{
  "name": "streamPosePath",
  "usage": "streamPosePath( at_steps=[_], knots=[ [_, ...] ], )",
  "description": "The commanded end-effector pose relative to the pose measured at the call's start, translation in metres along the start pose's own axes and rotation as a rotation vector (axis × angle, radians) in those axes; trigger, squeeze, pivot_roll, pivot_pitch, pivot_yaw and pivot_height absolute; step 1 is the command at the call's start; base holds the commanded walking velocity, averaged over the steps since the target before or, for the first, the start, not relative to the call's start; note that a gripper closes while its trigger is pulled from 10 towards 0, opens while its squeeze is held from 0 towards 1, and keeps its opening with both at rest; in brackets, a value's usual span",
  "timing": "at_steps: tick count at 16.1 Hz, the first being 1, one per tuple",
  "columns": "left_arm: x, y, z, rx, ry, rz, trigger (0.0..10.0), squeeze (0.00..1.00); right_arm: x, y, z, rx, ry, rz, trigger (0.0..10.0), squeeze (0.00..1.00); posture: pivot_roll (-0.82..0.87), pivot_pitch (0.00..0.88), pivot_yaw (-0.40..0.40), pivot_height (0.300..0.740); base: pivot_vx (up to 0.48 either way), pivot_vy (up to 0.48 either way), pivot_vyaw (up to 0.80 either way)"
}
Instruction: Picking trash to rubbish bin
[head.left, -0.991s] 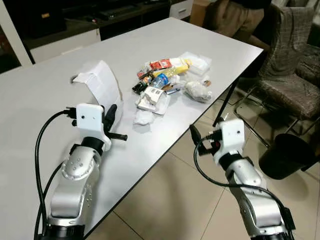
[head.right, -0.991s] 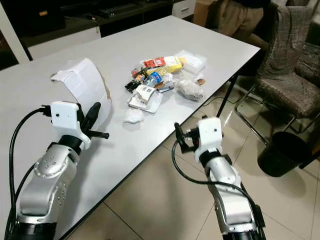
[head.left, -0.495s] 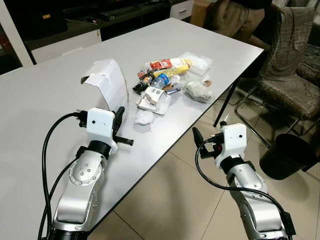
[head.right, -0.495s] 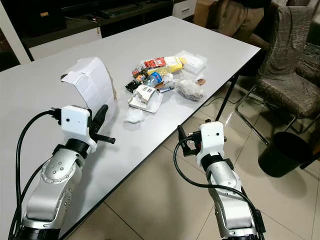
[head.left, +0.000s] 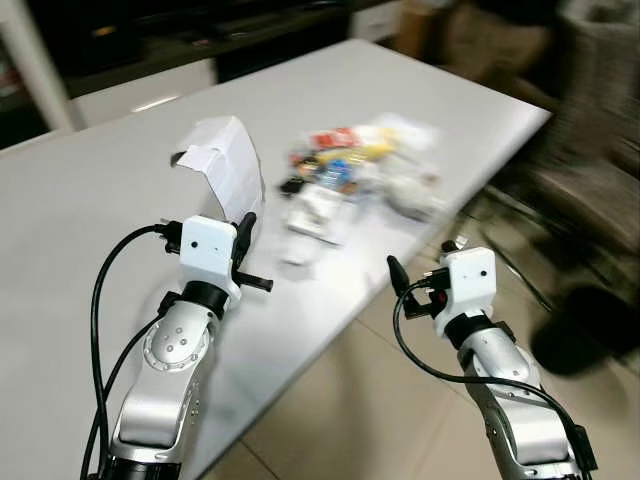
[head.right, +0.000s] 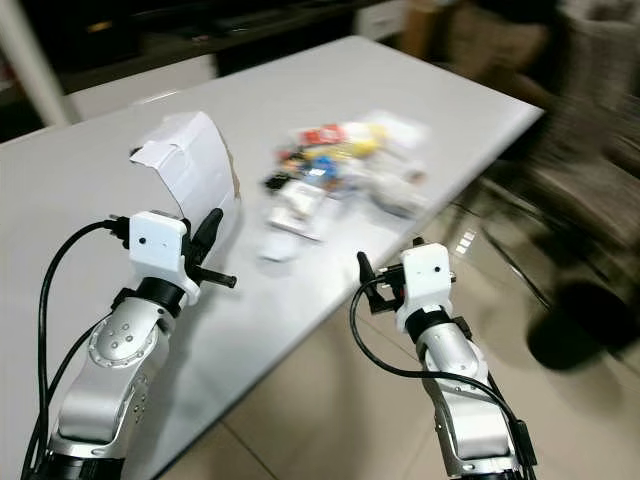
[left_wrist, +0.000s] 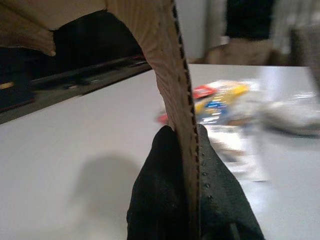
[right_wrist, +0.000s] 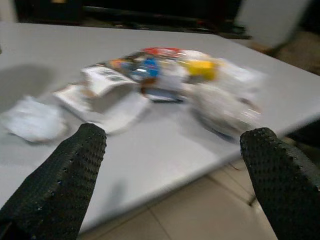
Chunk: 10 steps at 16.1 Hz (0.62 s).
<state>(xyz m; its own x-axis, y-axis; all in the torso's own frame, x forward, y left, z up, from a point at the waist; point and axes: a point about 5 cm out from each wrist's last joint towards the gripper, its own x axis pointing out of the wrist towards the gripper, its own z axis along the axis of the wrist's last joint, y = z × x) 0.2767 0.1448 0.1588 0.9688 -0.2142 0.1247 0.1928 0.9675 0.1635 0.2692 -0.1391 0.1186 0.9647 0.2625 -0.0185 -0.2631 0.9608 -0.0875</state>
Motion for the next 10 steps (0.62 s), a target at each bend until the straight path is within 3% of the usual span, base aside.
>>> streamPosePath(
  at_steps=[1, 3, 8, 10],
  knots=[
    [0.0012, 0.0, 0.0029, 0.016, -0.016, 0.0, 10.0, 0.0, -0.0004, 0.0017, 0.0036, -0.012, -0.016, 0.013, 10.0, 0.0, -0.08, 0.0, -0.061, 0.74, 0.398, 0.0, 0.56],
    [-0.001, 0.0004, 0.0024, 0.016, -0.015, 0.008, 10.0, 0.0, 0.0009, 0.0027, 0.0034, -0.017, -0.015, 0.029, 10.0, 0.0, -0.08, 0.0, -0.066, 0.74, 0.394, 0.0, 0.44],
    [-0.0027, 0.0019, 0.0023, 0.028, -0.013, 0.021, 10.0, 0.0, 0.0025, 0.0042, 0.0024, 0.009, -0.004, 0.038, 10.0, 0.0, -0.07, 0.0, -0.077, 0.74, 0.397, 0.0, 0.0],
    [-0.004, 0.0025, 0.0027, 0.018, -0.018, 0.02, 10.0, 0.0, 0.003, 0.0035, 0.003, 0.009, -0.008, 0.042, 10.0, 0.0, -0.07, 0.0, -0.079, 0.74, 0.0, 0.0, 0.0]
  ],
)
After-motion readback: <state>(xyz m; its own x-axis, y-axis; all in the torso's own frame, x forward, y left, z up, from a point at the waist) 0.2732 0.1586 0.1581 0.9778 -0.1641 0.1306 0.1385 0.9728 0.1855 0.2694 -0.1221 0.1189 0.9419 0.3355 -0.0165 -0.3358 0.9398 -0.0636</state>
